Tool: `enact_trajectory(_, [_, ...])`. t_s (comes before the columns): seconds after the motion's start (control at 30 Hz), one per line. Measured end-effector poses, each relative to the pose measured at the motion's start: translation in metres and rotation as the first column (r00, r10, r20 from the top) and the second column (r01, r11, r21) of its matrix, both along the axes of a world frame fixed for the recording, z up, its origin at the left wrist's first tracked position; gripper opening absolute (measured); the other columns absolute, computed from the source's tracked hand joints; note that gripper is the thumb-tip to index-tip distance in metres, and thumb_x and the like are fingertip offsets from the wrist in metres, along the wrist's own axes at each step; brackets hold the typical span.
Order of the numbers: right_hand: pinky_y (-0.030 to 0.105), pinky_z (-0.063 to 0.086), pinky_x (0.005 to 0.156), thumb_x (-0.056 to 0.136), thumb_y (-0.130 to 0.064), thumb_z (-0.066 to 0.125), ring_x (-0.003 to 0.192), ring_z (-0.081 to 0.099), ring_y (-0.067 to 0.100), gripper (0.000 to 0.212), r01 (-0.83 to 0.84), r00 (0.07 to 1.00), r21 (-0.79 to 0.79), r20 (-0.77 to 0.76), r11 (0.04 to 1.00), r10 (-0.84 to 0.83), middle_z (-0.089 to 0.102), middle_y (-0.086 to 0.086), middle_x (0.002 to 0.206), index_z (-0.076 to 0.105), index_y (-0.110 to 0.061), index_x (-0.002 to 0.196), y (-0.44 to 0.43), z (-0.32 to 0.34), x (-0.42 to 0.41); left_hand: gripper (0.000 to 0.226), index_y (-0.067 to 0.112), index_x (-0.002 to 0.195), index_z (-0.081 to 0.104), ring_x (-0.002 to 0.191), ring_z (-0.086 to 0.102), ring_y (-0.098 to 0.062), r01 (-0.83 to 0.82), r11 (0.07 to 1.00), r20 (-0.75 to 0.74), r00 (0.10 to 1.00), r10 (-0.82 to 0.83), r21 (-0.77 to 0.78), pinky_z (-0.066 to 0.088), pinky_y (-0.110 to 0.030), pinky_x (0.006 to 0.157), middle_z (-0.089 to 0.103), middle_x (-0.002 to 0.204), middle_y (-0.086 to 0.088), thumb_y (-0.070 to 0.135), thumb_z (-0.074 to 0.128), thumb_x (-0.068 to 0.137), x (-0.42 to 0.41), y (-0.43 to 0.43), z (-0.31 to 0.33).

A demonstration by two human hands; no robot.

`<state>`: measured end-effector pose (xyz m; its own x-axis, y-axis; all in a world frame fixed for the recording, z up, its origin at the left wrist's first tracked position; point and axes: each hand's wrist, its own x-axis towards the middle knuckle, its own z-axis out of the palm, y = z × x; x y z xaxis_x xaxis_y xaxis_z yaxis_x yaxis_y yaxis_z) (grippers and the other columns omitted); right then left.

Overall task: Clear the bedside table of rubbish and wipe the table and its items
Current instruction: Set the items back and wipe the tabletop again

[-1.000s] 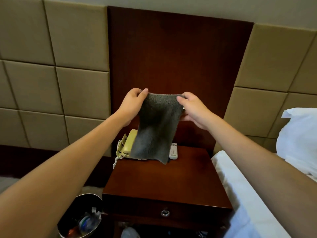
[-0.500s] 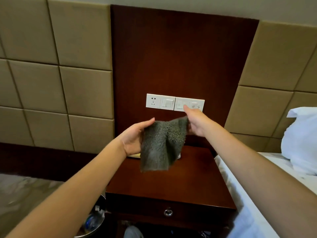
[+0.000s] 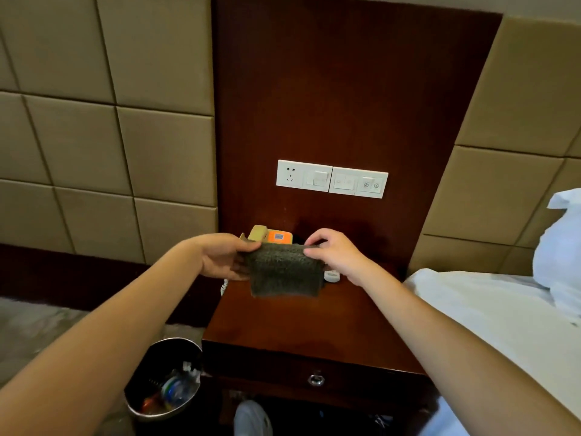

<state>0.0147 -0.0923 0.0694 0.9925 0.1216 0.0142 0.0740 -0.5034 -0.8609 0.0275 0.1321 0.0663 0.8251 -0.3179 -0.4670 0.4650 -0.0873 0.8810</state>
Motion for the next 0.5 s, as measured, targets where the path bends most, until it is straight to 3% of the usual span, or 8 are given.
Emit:
enact_trajectory(0.1, [0.027, 0.041, 0.073, 0.088, -0.019, 0.066, 0.098, 0.057, 0.019, 0.008, 0.045, 0.991, -0.205, 0.134, 0.978, -0.017, 0.062, 0.004, 0.102, 0.058, -0.016, 0.088, 0.015, -0.019, 0.01, 0.017, 0.004, 0.108, 0.053, 0.089, 0.058, -0.021, -0.108, 0.986, 0.034, 0.994, 0.104, 0.13, 0.047, -0.033, 0.082, 0.06, 0.099, -0.011, 0.01, 0.056, 0.092, 0.004, -0.001, -0.015])
enact_trajectory(0.23, [0.025, 0.037, 0.058, 0.089, -0.023, 0.064, 0.083, 0.053, 0.015, 0.011, 0.138, 0.979, -0.314, 0.185, 0.939, -0.082, 0.057, -0.002, 0.092, 0.054, -0.02, 0.088, 0.03, -0.042, 0.028, 0.021, 0.013, 0.104, 0.053, 0.098, 0.057, -0.024, -0.252, 0.916, 0.261, 0.95, 0.173, 0.311, 0.048, -0.038, 0.087, 0.06, 0.111, -0.014, 0.006, 0.063, 0.087, 0.028, 0.006, -0.037])
enact_trajectory(0.3, [0.03, 0.046, 0.062, 0.089, -0.021, 0.065, 0.08, 0.057, 0.018, 0.012, 0.177, 0.974, -0.282, 0.185, 0.943, -0.127, 0.059, 0.0, 0.093, 0.053, -0.02, 0.086, 0.036, -0.049, 0.042, 0.022, 0.011, 0.106, 0.061, 0.098, 0.058, -0.023, -0.242, 0.872, 0.402, 0.914, 0.057, 0.425, 0.05, -0.031, 0.085, 0.06, 0.114, -0.016, 0.002, 0.061, 0.086, 0.04, 0.008, -0.037])
enact_trajectory(0.4, [0.033, 0.057, 0.063, 0.089, -0.012, 0.063, 0.081, 0.065, 0.024, 0.011, 0.193, 0.967, -0.068, 0.18, 0.979, -0.178, 0.063, 0.008, 0.098, 0.054, -0.017, 0.085, 0.045, -0.052, 0.056, 0.024, 0.001, 0.107, 0.066, 0.085, 0.053, -0.014, -0.338, 0.791, 0.598, 0.8, -0.043, 0.509, 0.044, -0.02, 0.071, 0.062, 0.099, -0.01, -0.003, 0.054, 0.087, 0.053, 0.004, -0.027])
enact_trajectory(0.5, [0.024, 0.044, 0.071, 0.09, -0.011, 0.061, 0.088, 0.058, 0.014, 0.006, 0.177, 0.93, 0.039, 0.319, 0.983, -0.18, 0.059, 0.0, 0.093, 0.056, -0.014, 0.089, 0.056, -0.057, 0.054, 0.023, 0.005, 0.103, 0.064, 0.076, 0.05, -0.013, -0.431, 0.762, 0.673, 0.74, -0.009, 0.483, 0.041, -0.021, 0.063, 0.053, 0.08, 0.002, -0.003, 0.049, 0.087, 0.061, 0.007, -0.03])
